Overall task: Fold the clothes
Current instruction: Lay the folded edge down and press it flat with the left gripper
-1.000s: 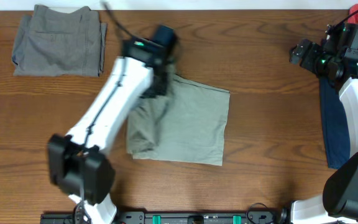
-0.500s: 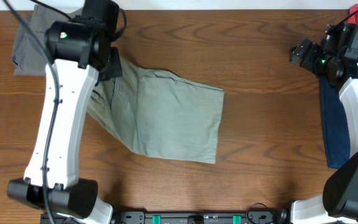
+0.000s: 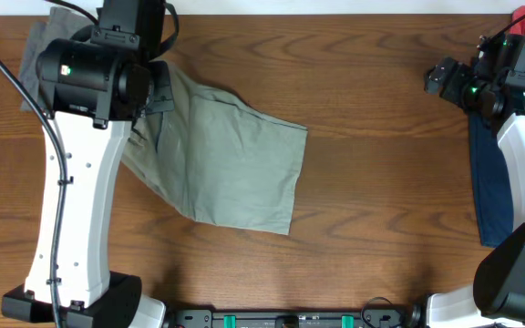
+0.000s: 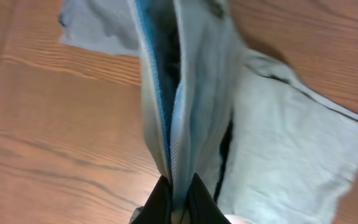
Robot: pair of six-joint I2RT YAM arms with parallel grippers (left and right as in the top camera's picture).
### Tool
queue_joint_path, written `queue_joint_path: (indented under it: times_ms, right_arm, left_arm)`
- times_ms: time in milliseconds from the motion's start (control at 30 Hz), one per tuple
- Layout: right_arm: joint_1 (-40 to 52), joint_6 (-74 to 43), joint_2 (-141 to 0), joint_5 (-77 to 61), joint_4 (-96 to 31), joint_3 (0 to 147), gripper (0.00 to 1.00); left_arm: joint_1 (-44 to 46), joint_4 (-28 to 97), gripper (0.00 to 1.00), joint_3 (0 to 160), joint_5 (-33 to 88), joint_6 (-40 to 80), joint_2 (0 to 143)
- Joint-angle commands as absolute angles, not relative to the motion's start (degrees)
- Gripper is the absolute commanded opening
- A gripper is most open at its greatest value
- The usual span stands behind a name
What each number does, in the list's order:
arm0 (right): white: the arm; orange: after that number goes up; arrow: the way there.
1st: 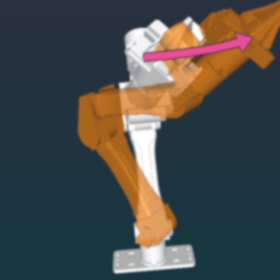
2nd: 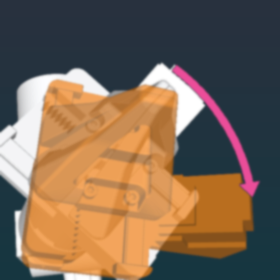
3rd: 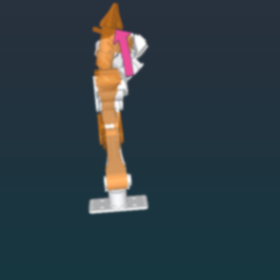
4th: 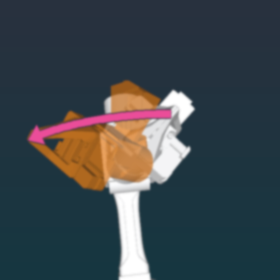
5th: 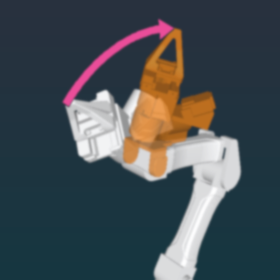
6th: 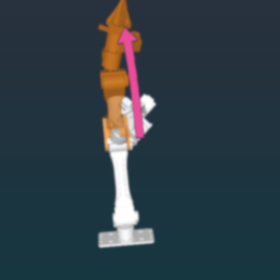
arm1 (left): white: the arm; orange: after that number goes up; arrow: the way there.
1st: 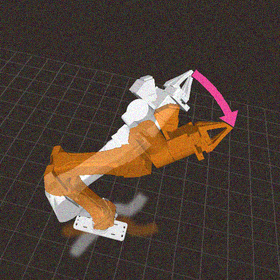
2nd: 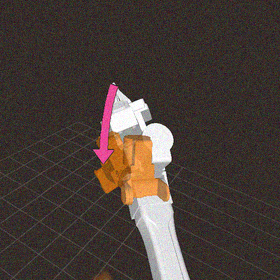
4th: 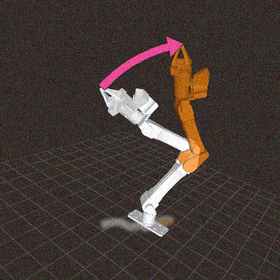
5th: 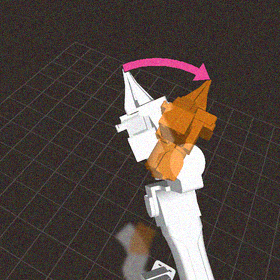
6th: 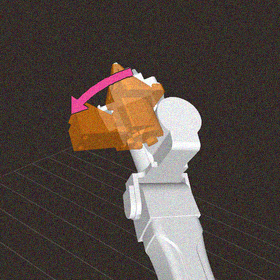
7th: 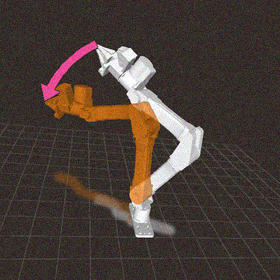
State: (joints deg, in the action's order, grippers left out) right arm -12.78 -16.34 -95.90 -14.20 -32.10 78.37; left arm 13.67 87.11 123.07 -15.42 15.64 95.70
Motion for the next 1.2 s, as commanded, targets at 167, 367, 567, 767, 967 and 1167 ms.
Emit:
queue_joint_path:
  times_ms: [167,367,567,767,967,1167]
  right_arm:
    - [-12.45,-16.69,-96.01,-14.39,-32.12,78.7,0.99]
    - [-12.45,-16.69,-96.01,-14.39,-32.12,78.7,0.99]
    - [-12.45,-16.69,-96.01,-14.39,-32.12,78.7,0.99]
    - [-12.45,-16.69,-96.01,-14.39,-32.12,78.7,0.99]
    - [-12.45,-16.69,-96.01,-14.39,-32.12,78.7,0.99]
    - [-12.45,-16.69,-96.01,-14.39,-32.12,78.7,0.99]
  left_arm:
    - [18.94,86.74,0.05,121.01,-6.7,16.6,99.11]
    - [22.37,84.9,0.06,116.92,-0.67,16.58,104.14]
    - [25.36,81.25,0.06,115.81,6.0,15.07,107.02]
    - [27.33,79.77,0.06,115.7,7.55,15.4,107.11]
    - [28.95,76.75,0.06,112.49,9.41,18.57,107.13]
    - [30.26,72.82,0.06,104.88,14.68,18.79,107.13]
